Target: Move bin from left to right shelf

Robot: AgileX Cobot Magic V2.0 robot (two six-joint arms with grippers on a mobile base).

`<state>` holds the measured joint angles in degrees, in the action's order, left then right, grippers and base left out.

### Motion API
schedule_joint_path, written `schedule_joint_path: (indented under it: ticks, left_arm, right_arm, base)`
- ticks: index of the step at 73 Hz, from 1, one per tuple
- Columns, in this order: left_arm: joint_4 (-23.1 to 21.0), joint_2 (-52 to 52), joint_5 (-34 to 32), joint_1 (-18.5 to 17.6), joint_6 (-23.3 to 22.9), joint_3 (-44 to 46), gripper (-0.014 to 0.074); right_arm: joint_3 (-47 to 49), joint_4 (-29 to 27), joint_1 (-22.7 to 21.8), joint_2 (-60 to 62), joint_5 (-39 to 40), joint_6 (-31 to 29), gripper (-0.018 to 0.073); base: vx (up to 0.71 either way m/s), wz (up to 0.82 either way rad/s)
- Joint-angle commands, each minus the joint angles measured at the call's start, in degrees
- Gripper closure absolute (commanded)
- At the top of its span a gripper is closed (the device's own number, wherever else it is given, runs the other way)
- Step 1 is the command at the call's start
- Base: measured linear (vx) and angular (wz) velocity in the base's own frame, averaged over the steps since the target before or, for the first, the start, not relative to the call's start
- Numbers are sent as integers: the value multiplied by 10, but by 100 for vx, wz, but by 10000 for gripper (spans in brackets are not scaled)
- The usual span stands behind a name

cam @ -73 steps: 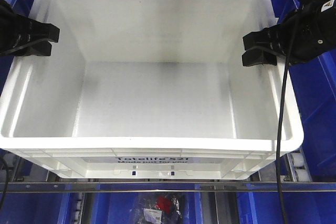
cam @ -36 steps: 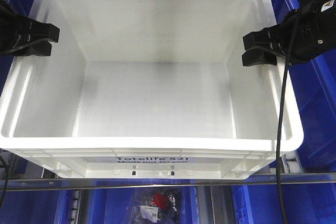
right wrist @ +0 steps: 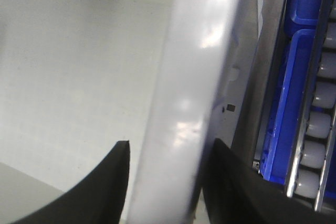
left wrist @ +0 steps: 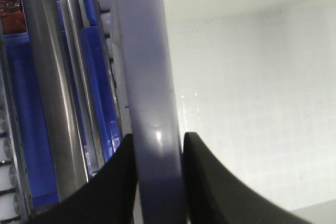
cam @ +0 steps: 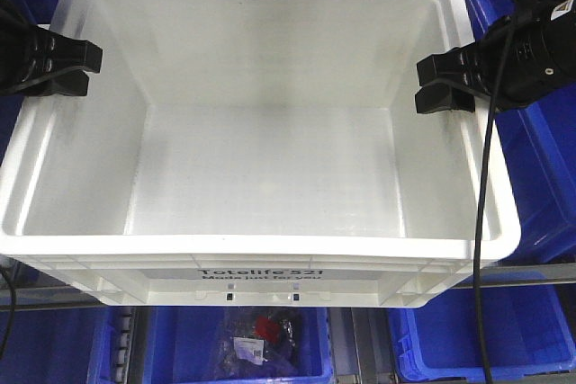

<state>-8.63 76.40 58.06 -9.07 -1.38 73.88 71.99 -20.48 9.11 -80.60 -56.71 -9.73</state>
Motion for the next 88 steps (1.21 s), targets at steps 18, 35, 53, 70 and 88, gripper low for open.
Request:
schedule_joint_path:
  ticks: [18,35,53,70,88]
  left_arm:
    - [-5,-26,-53,-1,10,22,603]
    - [-5,-26,-53,-1,10,22,603]
    - [-5,-26,-53,-1,10,22,603]
    - [-5,-26,-53,-1,10,22,603]
    - [-5,-26,-53,-1,10,22,603]
  right_arm:
    - [22,-23,-2,29,33,-17,564]
    - [22,-23,-2,29,33,-17,564]
    - [22,-23,-2,29,33,-17,564]
    - [22,-23,-2,29,33,-17,564]
    - [22,-23,-2,29,33,-17,564]
  base:
    - [-10,0]
    - [-13,2]
    - [-16,0]
    - [-16,-4]
    - [-14,-9]
